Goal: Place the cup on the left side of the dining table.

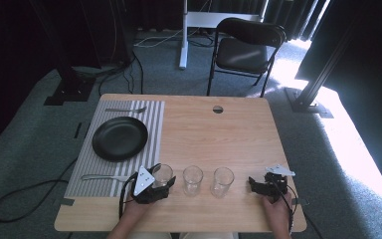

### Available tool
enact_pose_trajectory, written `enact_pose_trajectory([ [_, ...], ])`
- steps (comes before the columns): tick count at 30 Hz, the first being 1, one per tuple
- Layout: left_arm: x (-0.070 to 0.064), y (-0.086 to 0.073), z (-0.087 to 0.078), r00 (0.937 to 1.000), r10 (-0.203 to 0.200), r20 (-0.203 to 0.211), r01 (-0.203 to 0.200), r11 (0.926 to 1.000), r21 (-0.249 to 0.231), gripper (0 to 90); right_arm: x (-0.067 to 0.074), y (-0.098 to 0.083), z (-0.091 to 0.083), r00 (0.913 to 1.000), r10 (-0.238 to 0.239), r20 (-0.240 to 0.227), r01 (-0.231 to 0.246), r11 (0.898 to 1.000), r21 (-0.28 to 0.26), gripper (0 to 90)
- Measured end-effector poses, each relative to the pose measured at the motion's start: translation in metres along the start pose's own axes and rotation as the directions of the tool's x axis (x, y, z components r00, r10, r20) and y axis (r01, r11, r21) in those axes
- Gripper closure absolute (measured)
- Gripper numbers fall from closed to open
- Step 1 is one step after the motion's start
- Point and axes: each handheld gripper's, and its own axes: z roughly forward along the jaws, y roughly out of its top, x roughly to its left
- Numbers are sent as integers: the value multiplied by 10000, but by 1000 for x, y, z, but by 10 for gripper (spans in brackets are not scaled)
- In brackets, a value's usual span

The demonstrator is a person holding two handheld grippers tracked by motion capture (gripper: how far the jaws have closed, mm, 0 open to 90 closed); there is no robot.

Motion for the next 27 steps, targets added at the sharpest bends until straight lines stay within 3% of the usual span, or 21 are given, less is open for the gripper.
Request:
enact_pose_trajectory([
  [12,0,10,2,10000,43,-43,-40,9971,756,291,0,0,0,10000,0,0,0,10000,-1,119],
  [18,4,17,2,9997,-156,-172,173,9942,1060,292,0,0,0,10000,2,2,-2,10000,-1,118],
  [27,11,34,-3,9999,121,-110,-112,9966,811,292,0,0,0,10000,2,1,-2,10000,-1,118],
])
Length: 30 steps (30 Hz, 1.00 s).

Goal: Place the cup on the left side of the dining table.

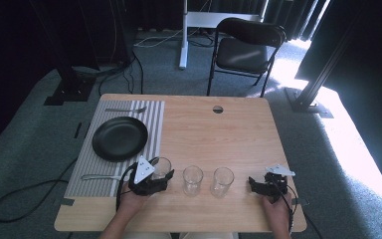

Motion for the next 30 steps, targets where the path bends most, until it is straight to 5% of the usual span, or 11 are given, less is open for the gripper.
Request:
enact_pose_trajectory([
  [15,26,15,-5,9983,28,-576,-30,10000,-29,292,0,0,0,10000,-24,3,24,10000,-7,118],
  [30,55,16,-6,9917,-648,-1107,632,9978,-176,292,0,0,0,10000,-22,4,22,10000,-7,118],
])
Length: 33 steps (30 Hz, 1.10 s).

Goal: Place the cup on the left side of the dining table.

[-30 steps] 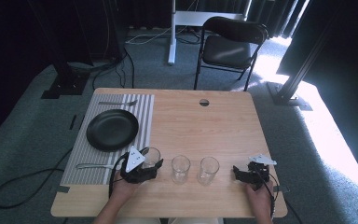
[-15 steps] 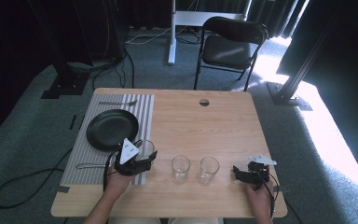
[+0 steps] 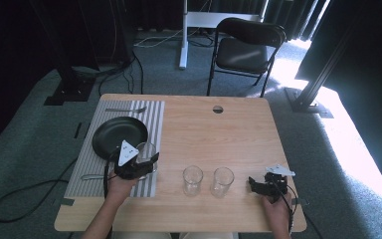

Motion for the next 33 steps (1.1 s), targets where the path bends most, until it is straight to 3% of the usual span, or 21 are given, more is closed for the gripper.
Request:
enact_pose_trajectory([
  [4,4,-1,2,9997,122,-225,-120,9999,108,291,0,0,0,10000,-1,-1,1,10000,-2,118],
  [7,8,-3,4,9998,-85,-174,88,9998,179,291,0,0,0,10000,0,-2,0,10000,0,119],
  [16,17,-10,11,9990,183,-404,-166,9990,421,291,0,0,0,10000,-1,0,1,10000,-1,119],
  [21,23,-13,16,9993,-54,-358,73,9986,531,291,0,0,0,10000,-8,0,8,10000,-3,119],
  [24,22,-15,18,9978,176,-633,-135,9978,650,291,0,0,0,10000,-8,1,8,10000,-3,119],
  [26,25,-18,19,9985,-91,-534,128,9975,690,291,0,0,0,10000,-9,2,9,10000,-4,119],
  [30,25,-22,22,9984,-60,-559,107,9964,846,291,0,0,0,10000,-17,1,17,10000,-2,120],
  [33,27,-25,22,9986,-58,-533,95,9975,705,291,0,0,0,10000,-20,4,20,10000,-4,120],
])
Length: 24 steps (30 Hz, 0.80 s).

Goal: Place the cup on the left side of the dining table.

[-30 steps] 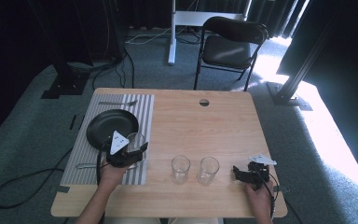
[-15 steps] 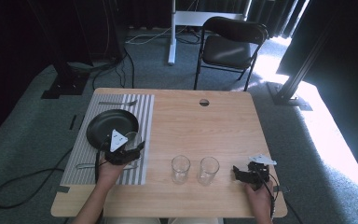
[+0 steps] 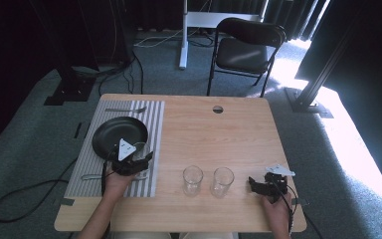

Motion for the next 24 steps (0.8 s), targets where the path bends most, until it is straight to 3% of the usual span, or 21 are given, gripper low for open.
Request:
enact_pose_trajectory([
  [3,2,-3,0,9999,40,100,-37,9996,-277,291,0,0,0,10000,-1,1,1,10000,-1,120],
  [10,6,-4,0,9995,125,274,-117,9996,-274,290,0,0,0,10000,8,0,-8,10000,1,120],
  [12,6,-3,-1,9994,282,203,-278,9994,-189,290,0,0,0,10000,0,0,0,10000,1,120],
  [24,7,2,-3,9997,13,233,-20,9996,297,279,0,0,0,10000,1,-2,-1,10000,1,120],
])
